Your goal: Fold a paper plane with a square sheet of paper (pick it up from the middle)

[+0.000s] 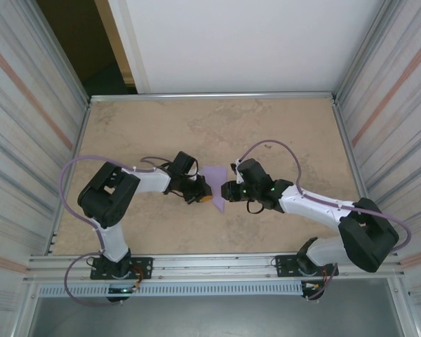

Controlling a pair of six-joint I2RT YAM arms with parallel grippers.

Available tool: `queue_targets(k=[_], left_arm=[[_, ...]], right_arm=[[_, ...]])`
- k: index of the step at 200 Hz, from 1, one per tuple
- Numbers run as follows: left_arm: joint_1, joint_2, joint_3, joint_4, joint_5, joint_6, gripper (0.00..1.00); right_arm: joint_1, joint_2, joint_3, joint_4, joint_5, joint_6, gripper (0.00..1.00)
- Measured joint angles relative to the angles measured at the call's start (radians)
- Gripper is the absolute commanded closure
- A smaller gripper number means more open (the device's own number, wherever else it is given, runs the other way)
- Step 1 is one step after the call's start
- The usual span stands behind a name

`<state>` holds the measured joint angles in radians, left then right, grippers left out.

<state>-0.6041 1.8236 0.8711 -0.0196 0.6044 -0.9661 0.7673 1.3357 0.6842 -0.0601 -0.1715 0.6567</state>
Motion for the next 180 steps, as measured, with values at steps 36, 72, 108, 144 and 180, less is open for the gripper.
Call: queue_targets(k=[36, 72, 108, 144, 180], left_arm=[[0.0, 0.002, 0.0, 0.0, 0.001, 0.0, 0.92], [0.0, 0.002, 0.0, -0.001, 0.001, 0.0, 0.93], [0.0, 0.002, 0.0, -0.001, 0.002, 0.0, 0.93], [0.001, 0.004, 0.0, -0.001, 0.005, 0.0, 0.94], [0.001, 0.004, 0.0, -0.001, 0.005, 0.0, 0.94]], right_arm=[[0.031, 0.095, 0.004, 0.034, -0.062, 0.029, 0.96], [0.055, 0.193, 0.035, 0.044, -0.094, 0.043, 1.0], [0.056, 0.241, 0.063, 0.059, -0.107, 0.047, 1.0], [0.055, 0.277, 0.089, 0.06, -0.116, 0.05, 1.0], [0.044, 0.303, 0.092, 0.059, -0.117, 0.051, 1.0]])
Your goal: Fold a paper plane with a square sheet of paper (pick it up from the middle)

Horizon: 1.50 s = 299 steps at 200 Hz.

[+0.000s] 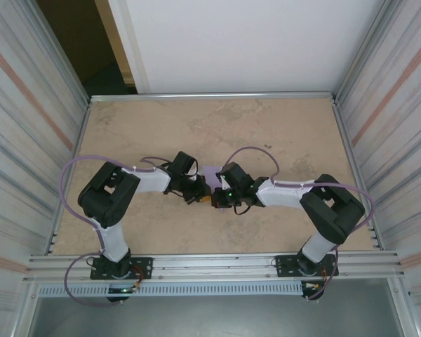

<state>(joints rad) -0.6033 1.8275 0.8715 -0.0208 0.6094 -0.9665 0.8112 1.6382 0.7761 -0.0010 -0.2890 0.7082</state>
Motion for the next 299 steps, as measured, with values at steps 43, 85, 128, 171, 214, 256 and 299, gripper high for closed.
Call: queue_targets(k=[43, 85, 128, 171, 214, 256, 299], left_arm=[[0.0, 0.0, 0.0, -0.001, 0.0, 0.0, 0.94], [0.0, 0.003, 0.007, -0.011, 0.0, 0.0, 0.93], [0.0, 0.008, 0.021, -0.034, 0.0, 0.001, 0.94], [0.001, 0.011, 0.028, -0.046, 0.0, 0.001, 0.94], [0.002, 0.011, 0.028, -0.051, 0.0, 0.002, 0.94], [0.007, 0.013, 0.028, -0.053, 0.004, 0.005, 0.94], [0.008, 0.015, 0.028, -0.052, 0.011, 0.005, 0.94]], right_arm=[[-0.008, 0.021, 0.0, 0.0, 0.0, 0.014, 1.0], [-0.008, 0.031, 0.0, 0.0, 0.0, 0.017, 1.0], [-0.008, 0.031, 0.0, -0.005, 0.0, 0.017, 1.0], [-0.008, 0.037, 0.0, -0.023, 0.0, 0.017, 1.0], [-0.008, 0.043, 0.0, -0.026, -0.003, 0.015, 1.0], [-0.008, 0.008, -0.047, -0.014, -0.012, 0.014, 1.0], [0.013, -0.097, -0.136, -0.075, -0.034, 0.011, 1.0]])
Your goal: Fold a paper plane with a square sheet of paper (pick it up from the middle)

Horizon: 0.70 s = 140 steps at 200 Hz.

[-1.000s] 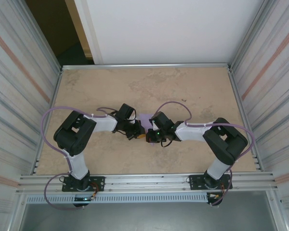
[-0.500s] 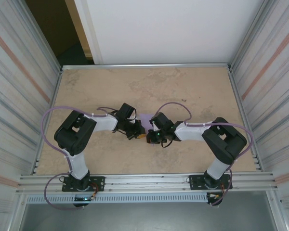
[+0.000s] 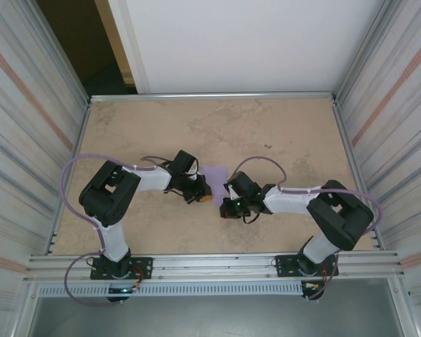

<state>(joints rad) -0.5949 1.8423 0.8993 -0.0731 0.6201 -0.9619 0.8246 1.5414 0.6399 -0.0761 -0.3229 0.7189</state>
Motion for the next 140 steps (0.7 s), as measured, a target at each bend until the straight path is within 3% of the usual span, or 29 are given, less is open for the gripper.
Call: queue_targets(k=[33, 62, 140], left_arm=[[0.0, 0.0, 0.0, 0.0, 0.0, 0.0, 0.94], [0.0, 0.0, 0.002, -0.001, 0.0, 0.0, 0.94], [0.0, 0.001, 0.013, -0.014, 0.0, 0.016, 0.93]], right_arm=[[0.006, -0.099, -0.021, -0.105, 0.013, -0.001, 0.99], [0.005, -0.156, -0.007, -0.085, 0.02, 0.003, 0.99], [-0.021, 0.031, 0.138, -0.006, 0.063, 0.007, 1.0]])
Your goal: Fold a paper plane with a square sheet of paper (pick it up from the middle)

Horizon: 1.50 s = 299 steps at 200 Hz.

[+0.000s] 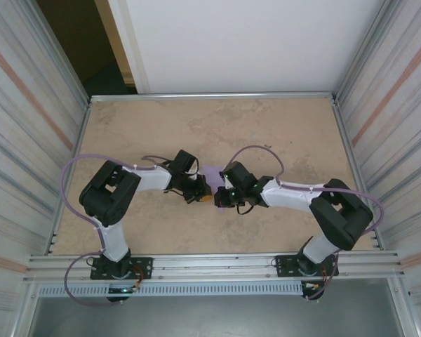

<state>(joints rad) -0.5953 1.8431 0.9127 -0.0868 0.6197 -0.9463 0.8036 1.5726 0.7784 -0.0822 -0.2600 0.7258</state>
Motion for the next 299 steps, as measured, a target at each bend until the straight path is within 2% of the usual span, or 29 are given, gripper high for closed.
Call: queue_targets(k=[67, 99, 132, 201, 299], left_arm=[[-0.001, 0.009, 0.031, -0.051, -0.003, 0.027, 0.93], [0.0, 0.01, 0.043, -0.071, -0.008, 0.047, 0.92], [-0.003, 0.01, 0.062, -0.097, -0.027, 0.126, 0.91], [-0.025, -0.001, 0.063, -0.058, -0.067, 0.215, 0.92], [-0.021, -0.001, 0.062, -0.068, -0.13, 0.256, 0.92]], right_arm=[[-0.012, 0.093, 0.014, -0.026, -0.003, 0.0, 1.0], [-0.012, 0.095, 0.015, -0.028, -0.002, -0.001, 1.0], [-0.012, 0.1, 0.026, -0.044, 0.001, -0.002, 1.0], [-0.011, 0.115, 0.048, -0.073, -0.003, -0.001, 1.0], [-0.011, 0.123, 0.058, -0.085, -0.003, -0.001, 1.0]])
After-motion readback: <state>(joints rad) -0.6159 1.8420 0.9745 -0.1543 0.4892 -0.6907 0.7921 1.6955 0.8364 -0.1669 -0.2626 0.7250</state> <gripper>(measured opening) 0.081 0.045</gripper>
